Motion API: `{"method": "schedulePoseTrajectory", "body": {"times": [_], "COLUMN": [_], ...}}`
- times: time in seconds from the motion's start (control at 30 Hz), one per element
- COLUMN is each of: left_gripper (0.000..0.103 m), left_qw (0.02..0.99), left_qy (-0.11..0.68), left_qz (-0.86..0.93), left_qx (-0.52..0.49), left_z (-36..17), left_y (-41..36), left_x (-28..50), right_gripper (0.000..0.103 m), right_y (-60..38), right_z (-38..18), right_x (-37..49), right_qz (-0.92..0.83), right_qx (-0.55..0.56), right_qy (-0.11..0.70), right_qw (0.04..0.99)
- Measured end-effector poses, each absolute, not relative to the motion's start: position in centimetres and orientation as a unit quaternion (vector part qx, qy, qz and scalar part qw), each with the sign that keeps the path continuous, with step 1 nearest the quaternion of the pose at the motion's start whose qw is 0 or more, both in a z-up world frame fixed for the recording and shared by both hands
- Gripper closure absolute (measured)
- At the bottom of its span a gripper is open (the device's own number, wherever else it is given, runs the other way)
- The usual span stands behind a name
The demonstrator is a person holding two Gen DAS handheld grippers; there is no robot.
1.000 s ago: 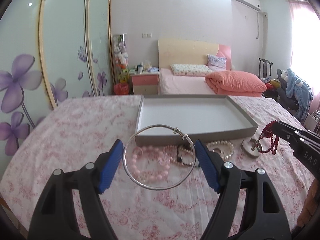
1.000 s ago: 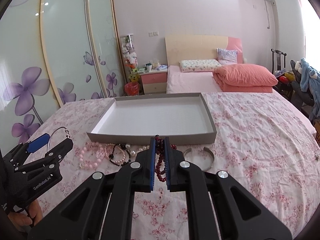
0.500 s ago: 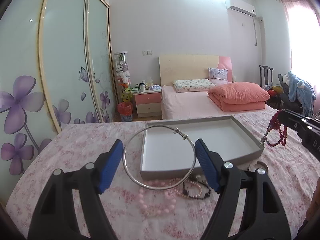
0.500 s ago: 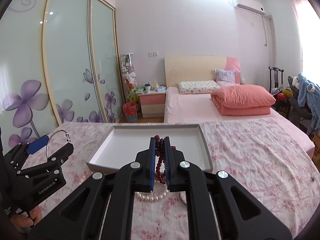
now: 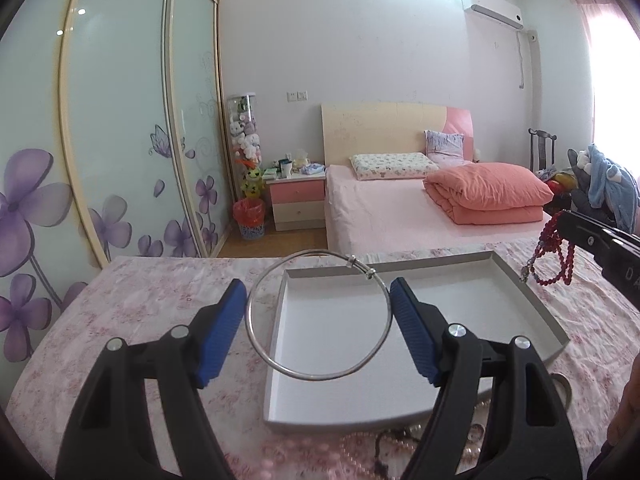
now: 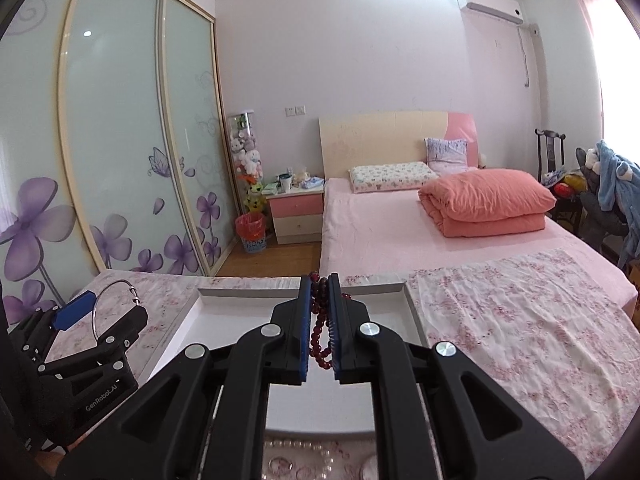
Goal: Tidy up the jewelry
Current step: 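Carry the bangle with the left tool and necklace with the right tool into the tray, release both, then close the right tool on the wide silver cuff while the left tool moves to the pink bead bracelet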
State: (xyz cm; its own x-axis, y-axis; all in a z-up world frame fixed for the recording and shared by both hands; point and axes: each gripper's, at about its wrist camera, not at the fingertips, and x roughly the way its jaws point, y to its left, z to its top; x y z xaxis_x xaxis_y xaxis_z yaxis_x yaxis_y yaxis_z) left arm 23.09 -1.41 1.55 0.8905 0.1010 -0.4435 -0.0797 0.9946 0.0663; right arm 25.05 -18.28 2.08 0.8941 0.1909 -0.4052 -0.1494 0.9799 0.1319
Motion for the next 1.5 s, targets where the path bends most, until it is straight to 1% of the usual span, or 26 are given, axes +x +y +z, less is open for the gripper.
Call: {"method": "schedulePoseTrajectory", "body": {"times": [0.27, 0.47, 0.53, 0.57, 0.6, 0.67, 1.0, 1.17, 1.27, 1.5], "left_gripper": [0.031, 0.03, 0.03, 0.03, 0.028, 0.026, 0.026, 0.026, 0.022, 0.019], "left_qw": [0.959, 0.951, 0.95, 0.95, 0.95, 0.951, 0.955, 0.958, 0.959, 0.951], "left_qy": [0.281, 0.307, 0.312, 0.312, 0.311, 0.307, 0.293, 0.281, 0.278, 0.301], "left_qz": [0.035, 0.02, 0.016, 0.016, 0.016, 0.02, 0.053, 0.058, 0.061, 0.07], "left_qx": [0.023, 0.026, 0.027, 0.027, 0.028, 0.027, 0.008, 0.01, 0.009, 0.012], "left_z": [-1.7, -3.4, -3.7, -3.8, -3.8, -3.7, -1.9, -0.6, -0.3, -1.1], "left_y": [-1.7, -2.4, -2.5, -2.4, -2.4, -2.1, 0.2, 1.2, 2.1, 4.8], "left_x": [29.1, 31.7, 32.2, 32.3, 32.5, 32.6, 31.1, 27.6, 25.1, 18.9], "right_gripper": [0.094, 0.092, 0.085, 0.071, 0.062, 0.062, 0.062, 0.062, 0.062, 0.061], "right_y": [-17.7, -17.4, -17.6, -17.9, -18.2, -18.3, -19.7, -20.4, -21.0, -22.7], "right_z": [-1.7, -3.2, -3.2, -3.2, -3.2, -3.0, -1.6, -0.9, -1.0, -3.3], "right_x": [30.6, 32.2, 32.2, 32.0, 31.7, 31.8, 29.9, 27.3, 25.6, 21.7], "right_qz": [0.089, 0.091, 0.09, 0.087, 0.083, 0.08, 0.066, 0.065, 0.064, 0.054], "right_qx": [0.067, 0.073, 0.074, 0.076, 0.077, 0.078, 0.075, 0.07, 0.061, 0.041], "right_qy": [0.289, 0.321, 0.321, 0.318, 0.313, 0.31, 0.293, 0.291, 0.296, 0.351], "right_qw": [0.951, 0.94, 0.94, 0.941, 0.943, 0.944, 0.951, 0.952, 0.951, 0.934]}}
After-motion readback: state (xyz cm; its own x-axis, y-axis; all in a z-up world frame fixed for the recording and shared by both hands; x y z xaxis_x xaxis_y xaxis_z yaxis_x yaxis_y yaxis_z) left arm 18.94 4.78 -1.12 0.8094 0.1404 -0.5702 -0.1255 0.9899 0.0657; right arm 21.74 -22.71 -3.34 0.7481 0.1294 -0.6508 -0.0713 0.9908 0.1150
